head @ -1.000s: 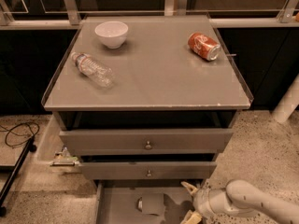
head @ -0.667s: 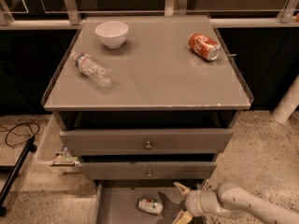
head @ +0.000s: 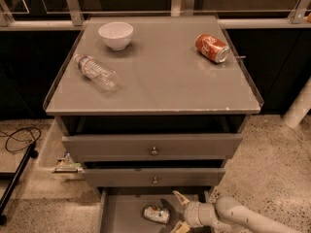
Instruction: Pick 7up can from bottom drawer and place on counter
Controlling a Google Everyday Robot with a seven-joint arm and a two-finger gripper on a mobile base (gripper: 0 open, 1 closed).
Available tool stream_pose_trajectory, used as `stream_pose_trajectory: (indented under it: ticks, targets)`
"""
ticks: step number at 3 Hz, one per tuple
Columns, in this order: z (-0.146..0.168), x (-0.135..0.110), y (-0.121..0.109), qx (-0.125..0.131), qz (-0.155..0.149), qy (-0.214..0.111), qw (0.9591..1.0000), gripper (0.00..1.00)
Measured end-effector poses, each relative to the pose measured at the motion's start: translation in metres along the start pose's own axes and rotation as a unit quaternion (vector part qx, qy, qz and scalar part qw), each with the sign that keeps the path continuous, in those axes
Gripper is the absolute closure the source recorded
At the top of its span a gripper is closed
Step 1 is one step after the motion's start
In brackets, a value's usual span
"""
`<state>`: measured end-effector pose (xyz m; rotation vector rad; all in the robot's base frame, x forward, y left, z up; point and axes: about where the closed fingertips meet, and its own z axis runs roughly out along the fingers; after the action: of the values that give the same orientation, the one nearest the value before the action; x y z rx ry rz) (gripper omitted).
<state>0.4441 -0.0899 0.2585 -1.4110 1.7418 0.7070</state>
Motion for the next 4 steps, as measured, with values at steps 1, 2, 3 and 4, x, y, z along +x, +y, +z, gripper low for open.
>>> stream_pose_trajectory:
  ticks: [1, 2, 3, 4]
  targets:
    - [0.028, 0.023, -0.007, 0.003, 0.006, 0.011, 0.9999, 0.0]
    - [0.049, 0.047, -0.009, 0.002, 0.019, 0.024, 0.9995, 0.0]
    - [0.066, 0.063, -0.01, 0.003, 0.028, 0.036, 0.999, 0.0]
    - [0.086, 0.068, -0.01, 0.002, 0.032, 0.039, 0.9987, 0.0]
